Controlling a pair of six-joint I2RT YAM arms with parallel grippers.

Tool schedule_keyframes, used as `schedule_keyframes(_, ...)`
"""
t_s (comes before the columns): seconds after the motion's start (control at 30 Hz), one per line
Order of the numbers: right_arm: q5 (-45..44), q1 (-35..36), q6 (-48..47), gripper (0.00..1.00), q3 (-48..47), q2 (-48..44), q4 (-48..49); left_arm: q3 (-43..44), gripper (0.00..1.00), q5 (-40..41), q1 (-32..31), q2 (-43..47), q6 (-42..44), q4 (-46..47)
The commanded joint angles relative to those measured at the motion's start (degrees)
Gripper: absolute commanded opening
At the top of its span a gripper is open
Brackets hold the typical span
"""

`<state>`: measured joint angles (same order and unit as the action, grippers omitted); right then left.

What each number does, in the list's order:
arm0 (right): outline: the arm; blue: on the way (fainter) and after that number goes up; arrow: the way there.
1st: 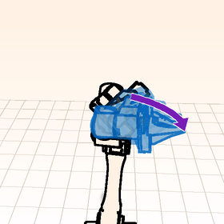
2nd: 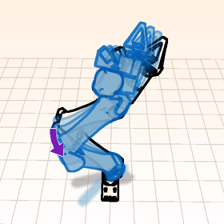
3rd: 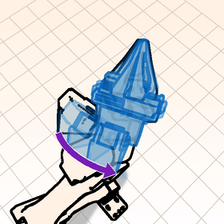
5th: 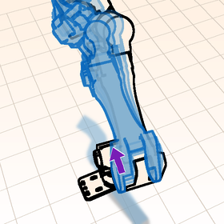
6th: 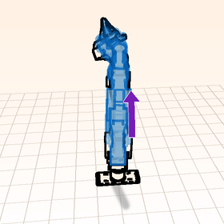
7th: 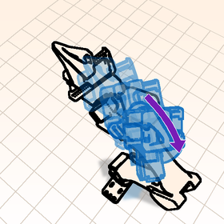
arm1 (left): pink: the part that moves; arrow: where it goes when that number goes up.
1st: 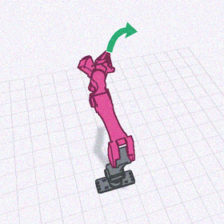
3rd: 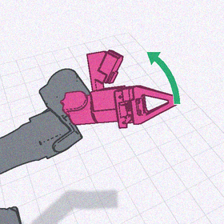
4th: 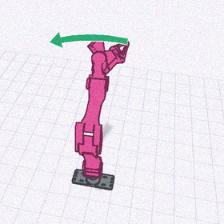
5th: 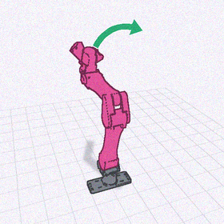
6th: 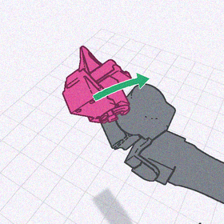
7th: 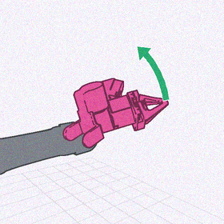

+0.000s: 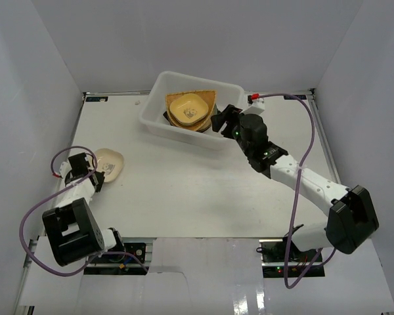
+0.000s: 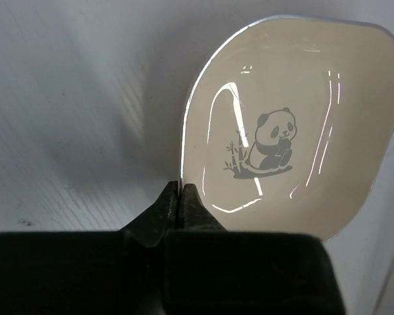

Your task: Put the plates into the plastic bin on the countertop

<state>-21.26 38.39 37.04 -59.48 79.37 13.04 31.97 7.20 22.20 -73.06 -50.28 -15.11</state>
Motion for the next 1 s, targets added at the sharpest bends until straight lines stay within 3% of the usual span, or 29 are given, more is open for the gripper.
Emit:
schedule_keyframes(0.0, 1.65, 0.19, -5.92, 0.72, 5.07, -5.43, 4.01, 2.13, 0.0, -2.1, 0.3, 3.7, 0.89, 1.4)
schedule_keyframes(0.17, 3.06, 0.19, -8.21, 0.72, 13.94, -14.58, 2.88, 3.97, 0.0, -9.46, -1.01, 15.03, 1.77, 1.93)
schedule_keyframes(0.27, 5.25, 0.28, -7.77, 0.71, 21.67, -22.4, 3.31, 7.74, 0.0, -8.96, -6.97, 20.93, 0.02, 2.02)
schedule_keyframes(0.37, 6.05, 0.28, -8.56, 0.71, 27.48, -28.56, 0.95, 12.66, 0.0, -2.82, -20.47, 21.73, -1.83, 3.33)
schedule_keyframes(0.57, 6.3, 0.37, -12.77, 0.68, 35.48, -40.33, -7.84, 27.25, 0.0, 5.36, -36.67, 4.97, 1.31, 4.65)
schedule_keyframes(0.7, 8.06, 0.46, -10.94, 0.51, 38.91, -47.8, -12.85, 39.47, 0.0, 7.39, -40.64, -8.83, 4.48, 4.3)
schedule_keyframes(0.97, 7.28, 0.46, -11.81, 0.53, 36.2, -51.69, -20.59, 63.01, 0.0, 7.21, -44.34, -31.15, 6.78, -1.48)
